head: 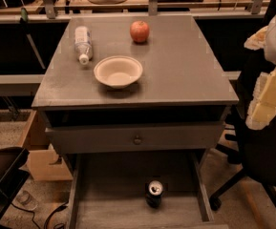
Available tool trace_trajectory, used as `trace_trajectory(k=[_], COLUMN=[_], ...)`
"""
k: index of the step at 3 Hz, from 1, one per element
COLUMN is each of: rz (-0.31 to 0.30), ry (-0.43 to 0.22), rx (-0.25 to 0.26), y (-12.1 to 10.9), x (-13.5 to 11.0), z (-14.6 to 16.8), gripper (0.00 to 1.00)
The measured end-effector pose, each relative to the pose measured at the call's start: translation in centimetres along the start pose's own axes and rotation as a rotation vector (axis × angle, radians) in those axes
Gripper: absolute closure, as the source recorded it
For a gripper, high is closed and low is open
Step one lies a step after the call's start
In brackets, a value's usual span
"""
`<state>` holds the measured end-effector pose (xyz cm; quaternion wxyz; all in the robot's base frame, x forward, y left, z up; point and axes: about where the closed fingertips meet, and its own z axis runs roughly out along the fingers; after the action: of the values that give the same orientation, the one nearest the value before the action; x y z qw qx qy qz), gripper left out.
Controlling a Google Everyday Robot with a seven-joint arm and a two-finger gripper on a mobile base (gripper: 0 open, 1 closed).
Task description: Pick pepsi can from middle drawer and place on counter
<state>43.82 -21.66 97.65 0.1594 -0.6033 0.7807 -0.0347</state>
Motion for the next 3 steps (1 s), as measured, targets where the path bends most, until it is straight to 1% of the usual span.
trace_trajectory(k=[1,2,3], rz=[0.0,0.04,0.079], ry=[0.0,-0.084,-0.242], rx=[0.0,-0.004,-0.036], y=[0.0,0.4,2.7], x=[0.0,0.5,2.4], z=[0.0,1.1,6.1], gripper=[0.0,0.0,0.0])
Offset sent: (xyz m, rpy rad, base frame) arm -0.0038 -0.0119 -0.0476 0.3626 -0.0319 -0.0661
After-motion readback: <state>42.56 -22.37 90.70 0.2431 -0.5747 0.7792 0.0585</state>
